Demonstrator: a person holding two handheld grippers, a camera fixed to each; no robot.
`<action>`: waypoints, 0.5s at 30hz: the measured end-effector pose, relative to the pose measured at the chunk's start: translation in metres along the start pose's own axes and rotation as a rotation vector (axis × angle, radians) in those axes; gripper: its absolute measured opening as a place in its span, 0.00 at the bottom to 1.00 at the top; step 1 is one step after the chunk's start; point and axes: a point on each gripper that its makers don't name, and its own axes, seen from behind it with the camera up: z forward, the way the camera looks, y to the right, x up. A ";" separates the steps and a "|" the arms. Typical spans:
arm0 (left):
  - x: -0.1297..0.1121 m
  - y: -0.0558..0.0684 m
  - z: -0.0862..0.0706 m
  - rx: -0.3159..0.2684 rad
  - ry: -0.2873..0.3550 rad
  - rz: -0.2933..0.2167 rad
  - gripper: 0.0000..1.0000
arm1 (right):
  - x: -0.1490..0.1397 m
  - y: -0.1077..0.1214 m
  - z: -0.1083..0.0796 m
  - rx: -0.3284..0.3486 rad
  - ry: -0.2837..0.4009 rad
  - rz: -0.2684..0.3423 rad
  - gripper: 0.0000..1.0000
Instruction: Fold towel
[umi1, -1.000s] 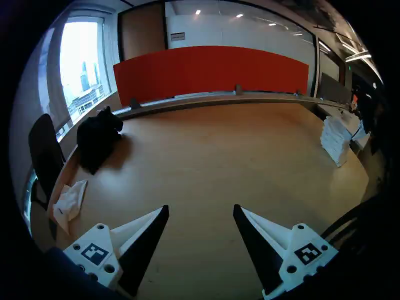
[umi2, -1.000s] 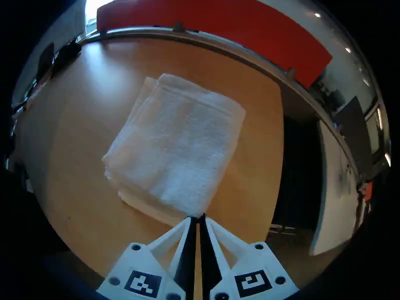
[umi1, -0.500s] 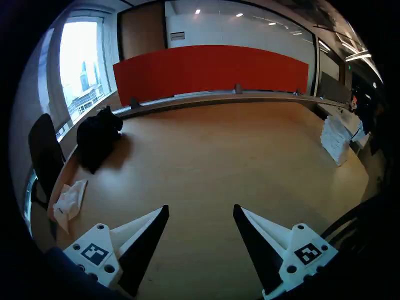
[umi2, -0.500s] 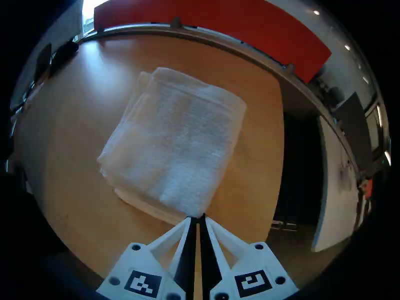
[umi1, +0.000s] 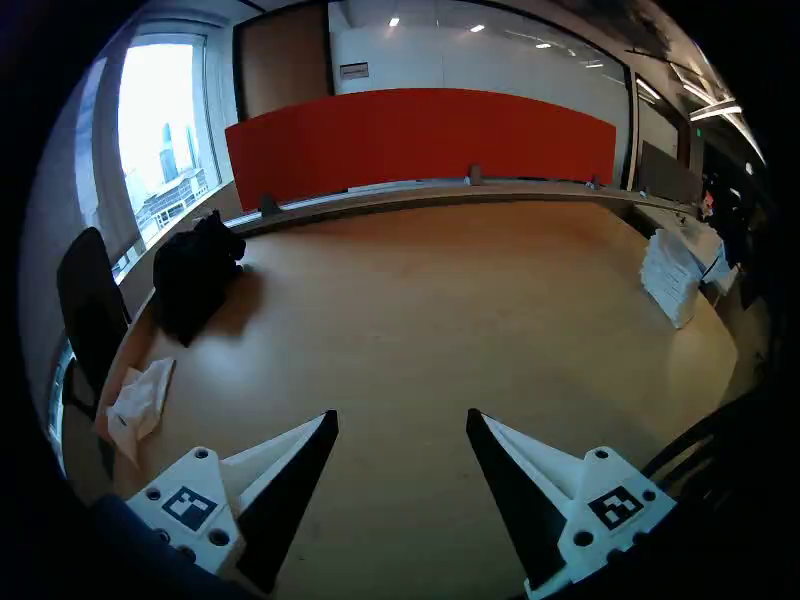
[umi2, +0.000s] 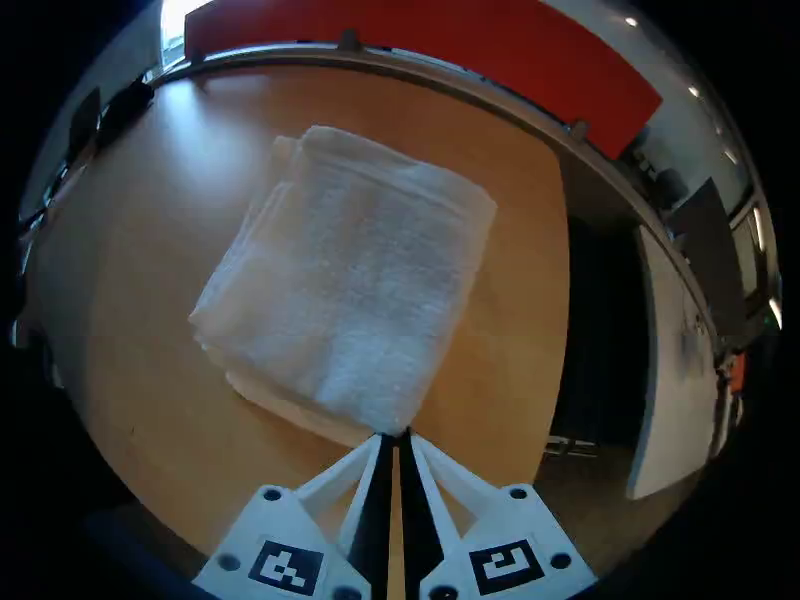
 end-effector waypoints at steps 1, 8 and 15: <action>0.000 0.000 0.000 0.000 0.000 0.000 0.96 | 0.001 0.000 0.000 -0.001 0.001 0.001 0.04; -0.001 0.001 0.000 0.000 0.002 -0.001 0.96 | 0.004 0.000 -0.002 -0.009 0.010 -0.001 0.06; 0.002 -0.002 0.001 0.002 0.008 -0.006 0.96 | 0.008 0.001 -0.008 -0.030 0.036 0.002 0.32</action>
